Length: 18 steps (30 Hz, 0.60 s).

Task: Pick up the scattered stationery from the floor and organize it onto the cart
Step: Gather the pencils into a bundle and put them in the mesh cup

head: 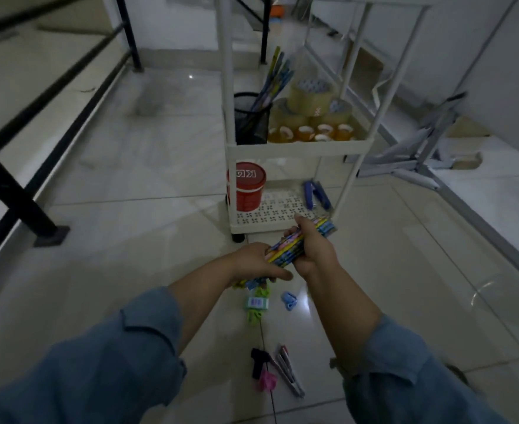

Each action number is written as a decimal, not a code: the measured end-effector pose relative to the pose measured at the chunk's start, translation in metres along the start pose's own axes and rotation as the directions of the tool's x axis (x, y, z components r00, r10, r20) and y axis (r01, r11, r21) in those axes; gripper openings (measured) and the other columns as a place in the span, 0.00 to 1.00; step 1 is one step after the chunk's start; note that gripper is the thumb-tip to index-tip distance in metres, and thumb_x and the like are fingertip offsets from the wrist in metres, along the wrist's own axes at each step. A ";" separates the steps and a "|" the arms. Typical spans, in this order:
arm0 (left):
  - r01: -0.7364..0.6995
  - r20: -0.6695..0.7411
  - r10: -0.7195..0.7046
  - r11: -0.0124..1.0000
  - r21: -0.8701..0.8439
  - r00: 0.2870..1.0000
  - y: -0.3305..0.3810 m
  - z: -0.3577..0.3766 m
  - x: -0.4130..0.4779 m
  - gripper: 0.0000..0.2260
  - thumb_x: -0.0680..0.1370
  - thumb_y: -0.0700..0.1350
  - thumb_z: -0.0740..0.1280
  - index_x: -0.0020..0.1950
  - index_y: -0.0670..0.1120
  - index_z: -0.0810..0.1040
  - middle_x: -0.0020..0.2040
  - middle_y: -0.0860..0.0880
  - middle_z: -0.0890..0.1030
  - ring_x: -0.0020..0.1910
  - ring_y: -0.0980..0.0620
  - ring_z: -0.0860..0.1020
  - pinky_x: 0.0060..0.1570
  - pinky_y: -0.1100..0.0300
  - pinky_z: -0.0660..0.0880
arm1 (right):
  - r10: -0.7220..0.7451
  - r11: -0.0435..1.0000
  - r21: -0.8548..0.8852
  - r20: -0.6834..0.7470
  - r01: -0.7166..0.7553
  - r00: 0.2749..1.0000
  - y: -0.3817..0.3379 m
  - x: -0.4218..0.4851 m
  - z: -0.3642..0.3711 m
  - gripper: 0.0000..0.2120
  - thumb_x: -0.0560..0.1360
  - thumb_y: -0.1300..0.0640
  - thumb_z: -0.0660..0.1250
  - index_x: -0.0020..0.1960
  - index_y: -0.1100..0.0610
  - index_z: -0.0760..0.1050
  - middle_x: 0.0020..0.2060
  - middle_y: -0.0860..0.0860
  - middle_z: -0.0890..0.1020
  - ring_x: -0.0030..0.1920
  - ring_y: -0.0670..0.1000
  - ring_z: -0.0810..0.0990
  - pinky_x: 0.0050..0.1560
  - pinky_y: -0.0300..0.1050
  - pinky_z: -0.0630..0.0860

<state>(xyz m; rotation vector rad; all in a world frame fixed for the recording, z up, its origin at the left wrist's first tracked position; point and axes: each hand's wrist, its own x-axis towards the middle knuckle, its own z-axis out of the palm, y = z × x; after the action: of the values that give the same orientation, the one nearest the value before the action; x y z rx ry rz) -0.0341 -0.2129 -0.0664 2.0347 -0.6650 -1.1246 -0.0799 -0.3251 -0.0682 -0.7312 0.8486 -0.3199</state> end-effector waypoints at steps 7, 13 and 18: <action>-0.431 -0.772 0.288 0.902 0.020 0.566 0.023 -0.063 -0.011 0.12 0.81 0.46 0.59 0.62 0.44 0.70 0.60 0.46 0.74 0.55 0.58 0.71 0.47 0.79 0.66 | -0.210 0.913 0.332 -0.120 0.238 0.970 -0.076 0.004 0.044 0.14 0.76 0.52 0.66 0.35 0.57 0.70 0.32 0.52 0.77 0.31 0.50 0.76 0.34 0.44 0.78; -0.097 -0.709 0.555 0.812 0.576 0.435 0.055 -0.109 0.008 0.24 0.82 0.41 0.52 0.77 0.45 0.48 0.78 0.48 0.49 0.77 0.51 0.50 0.74 0.53 0.50 | -0.283 0.801 0.518 -0.114 0.300 0.952 -0.122 0.013 0.099 0.09 0.77 0.50 0.64 0.50 0.57 0.73 0.43 0.53 0.79 0.37 0.52 0.78 0.43 0.47 0.79; 0.304 -0.654 0.616 0.583 0.753 0.440 0.064 -0.117 0.027 0.28 0.81 0.42 0.50 0.77 0.44 0.39 0.78 0.48 0.39 0.77 0.49 0.40 0.72 0.46 0.37 | -0.322 0.788 0.502 -0.158 0.357 0.934 -0.137 0.016 0.136 0.17 0.75 0.49 0.65 0.57 0.61 0.75 0.51 0.56 0.80 0.43 0.56 0.80 0.42 0.49 0.80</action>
<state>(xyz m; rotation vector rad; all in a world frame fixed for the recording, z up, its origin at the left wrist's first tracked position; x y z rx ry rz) 0.0742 -0.2328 0.0132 2.7525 -0.8350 0.7313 0.0387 -0.3702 0.0780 -0.3514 0.6381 -0.8711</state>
